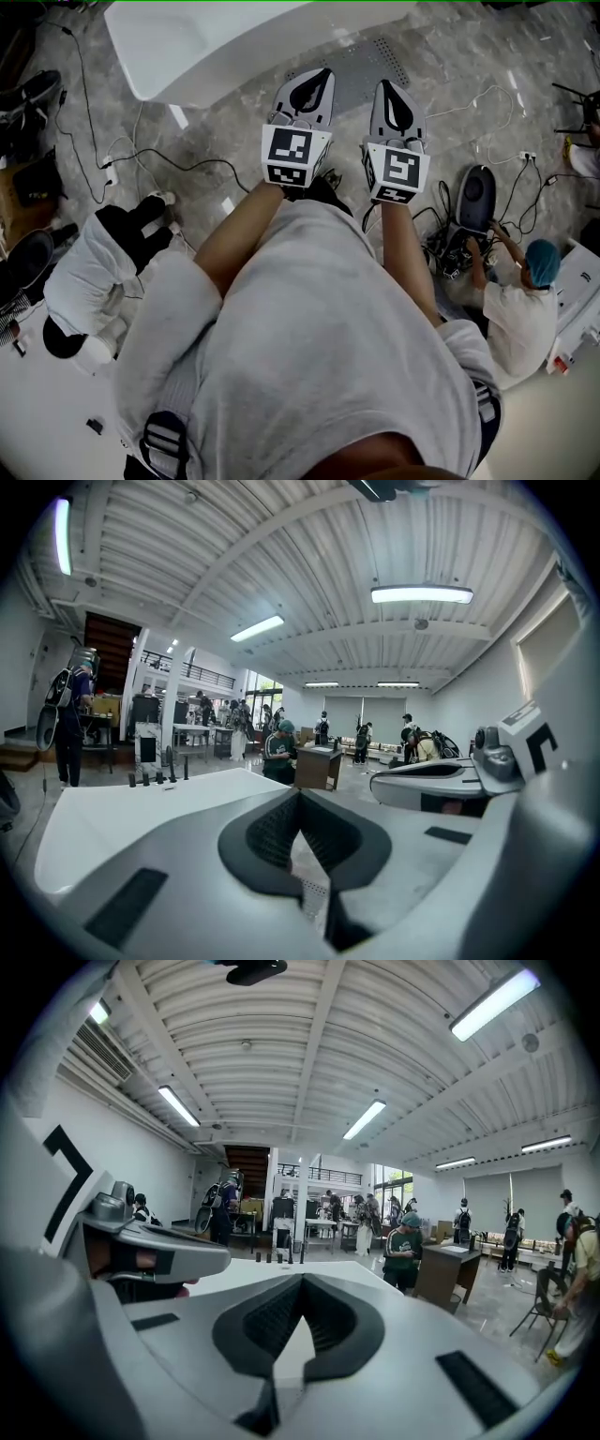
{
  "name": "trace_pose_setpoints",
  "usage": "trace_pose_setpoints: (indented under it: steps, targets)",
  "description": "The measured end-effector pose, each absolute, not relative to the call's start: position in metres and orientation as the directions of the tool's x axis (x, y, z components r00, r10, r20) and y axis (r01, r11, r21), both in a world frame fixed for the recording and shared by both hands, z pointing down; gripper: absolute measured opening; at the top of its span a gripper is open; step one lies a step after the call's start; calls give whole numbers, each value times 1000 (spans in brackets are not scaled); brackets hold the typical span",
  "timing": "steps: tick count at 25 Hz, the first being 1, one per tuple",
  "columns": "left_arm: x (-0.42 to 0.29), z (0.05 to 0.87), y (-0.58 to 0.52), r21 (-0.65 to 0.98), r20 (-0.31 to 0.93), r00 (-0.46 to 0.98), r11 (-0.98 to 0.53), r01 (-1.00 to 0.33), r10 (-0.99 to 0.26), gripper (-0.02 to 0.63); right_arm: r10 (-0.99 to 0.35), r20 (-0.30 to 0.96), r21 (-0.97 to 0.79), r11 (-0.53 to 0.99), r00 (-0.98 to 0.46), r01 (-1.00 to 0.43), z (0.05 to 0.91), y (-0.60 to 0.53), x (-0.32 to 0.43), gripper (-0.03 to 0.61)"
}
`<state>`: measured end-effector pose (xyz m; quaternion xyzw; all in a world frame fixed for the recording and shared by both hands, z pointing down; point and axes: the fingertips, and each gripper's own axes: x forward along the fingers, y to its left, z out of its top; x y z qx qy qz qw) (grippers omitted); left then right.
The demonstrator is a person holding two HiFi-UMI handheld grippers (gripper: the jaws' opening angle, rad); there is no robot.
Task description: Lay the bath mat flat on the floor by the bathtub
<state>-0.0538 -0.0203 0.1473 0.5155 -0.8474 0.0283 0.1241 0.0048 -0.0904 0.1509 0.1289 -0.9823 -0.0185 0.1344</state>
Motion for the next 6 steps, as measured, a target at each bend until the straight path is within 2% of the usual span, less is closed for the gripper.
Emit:
trace_pose_setpoints:
  steps: [6]
  targets:
    - [-70, 144, -21, 71, 242, -437, 465, -882, -866, 11, -240, 244, 64, 971, -940, -232, 146, -86, -17, 6]
